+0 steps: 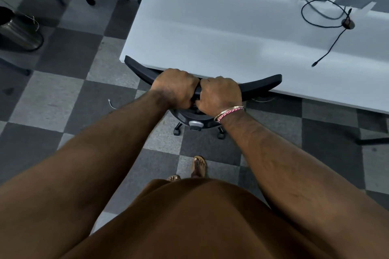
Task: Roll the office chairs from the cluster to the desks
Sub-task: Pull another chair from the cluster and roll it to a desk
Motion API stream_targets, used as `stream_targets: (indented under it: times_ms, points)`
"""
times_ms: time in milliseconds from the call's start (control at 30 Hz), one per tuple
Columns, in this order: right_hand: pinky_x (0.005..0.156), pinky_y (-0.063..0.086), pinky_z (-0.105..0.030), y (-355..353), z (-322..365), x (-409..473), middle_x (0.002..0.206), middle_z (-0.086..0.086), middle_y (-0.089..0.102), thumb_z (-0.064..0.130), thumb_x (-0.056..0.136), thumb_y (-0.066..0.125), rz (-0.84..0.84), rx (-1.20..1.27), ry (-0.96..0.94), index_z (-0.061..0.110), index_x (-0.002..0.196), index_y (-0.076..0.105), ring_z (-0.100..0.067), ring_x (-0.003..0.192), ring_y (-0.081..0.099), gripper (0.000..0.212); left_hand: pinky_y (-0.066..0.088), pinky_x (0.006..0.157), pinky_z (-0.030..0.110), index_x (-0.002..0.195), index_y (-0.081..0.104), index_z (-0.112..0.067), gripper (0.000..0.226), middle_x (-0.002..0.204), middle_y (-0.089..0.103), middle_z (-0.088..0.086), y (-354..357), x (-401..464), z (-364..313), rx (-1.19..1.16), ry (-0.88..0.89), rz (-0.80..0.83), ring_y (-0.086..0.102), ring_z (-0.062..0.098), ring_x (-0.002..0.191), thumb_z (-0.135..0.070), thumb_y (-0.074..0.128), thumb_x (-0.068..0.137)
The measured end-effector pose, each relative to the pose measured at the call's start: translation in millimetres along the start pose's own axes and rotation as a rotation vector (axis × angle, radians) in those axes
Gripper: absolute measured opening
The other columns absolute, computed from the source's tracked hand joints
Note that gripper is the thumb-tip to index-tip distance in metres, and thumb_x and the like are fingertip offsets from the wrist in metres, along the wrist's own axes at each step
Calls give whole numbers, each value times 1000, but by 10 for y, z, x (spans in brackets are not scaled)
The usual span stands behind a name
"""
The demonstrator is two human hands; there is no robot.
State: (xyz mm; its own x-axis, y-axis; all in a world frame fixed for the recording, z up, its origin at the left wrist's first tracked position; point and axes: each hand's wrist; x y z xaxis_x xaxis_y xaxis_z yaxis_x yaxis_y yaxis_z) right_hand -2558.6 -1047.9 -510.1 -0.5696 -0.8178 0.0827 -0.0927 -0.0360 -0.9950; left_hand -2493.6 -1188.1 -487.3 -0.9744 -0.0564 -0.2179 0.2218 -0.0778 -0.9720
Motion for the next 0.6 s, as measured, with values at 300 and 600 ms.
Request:
stream_targets:
  times_ms: [300,600]
  points:
    - [71,41,-36,-165,91,-109,89,-4,68,46,75,70,59,77,49,14,97,65,-26,87,61,39,53,70,36,104,62,-23,27,90,67,-2,-56,-132,-40,-77,24,-27,65,23,79,-39,66,83]
    - [84,46,-41,-567,71,-778,93,-12,66,27,75,67,-98,129,267,7,96,61,-32,94,59,30,43,64,36,103,61,-17,28,96,68,3,-459,-421,-504,-74,190,-208,66,30,88,-37,59,85]
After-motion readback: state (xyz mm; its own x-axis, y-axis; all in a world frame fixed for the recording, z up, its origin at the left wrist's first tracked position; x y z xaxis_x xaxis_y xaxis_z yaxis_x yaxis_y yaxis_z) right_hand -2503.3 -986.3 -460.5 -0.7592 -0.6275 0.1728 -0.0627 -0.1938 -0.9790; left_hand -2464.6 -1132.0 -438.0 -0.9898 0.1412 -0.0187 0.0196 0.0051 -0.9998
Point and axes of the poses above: each hand's wrist, its own x-axis towards the middle knuckle, its own y-axis out of the palm, z = x × y
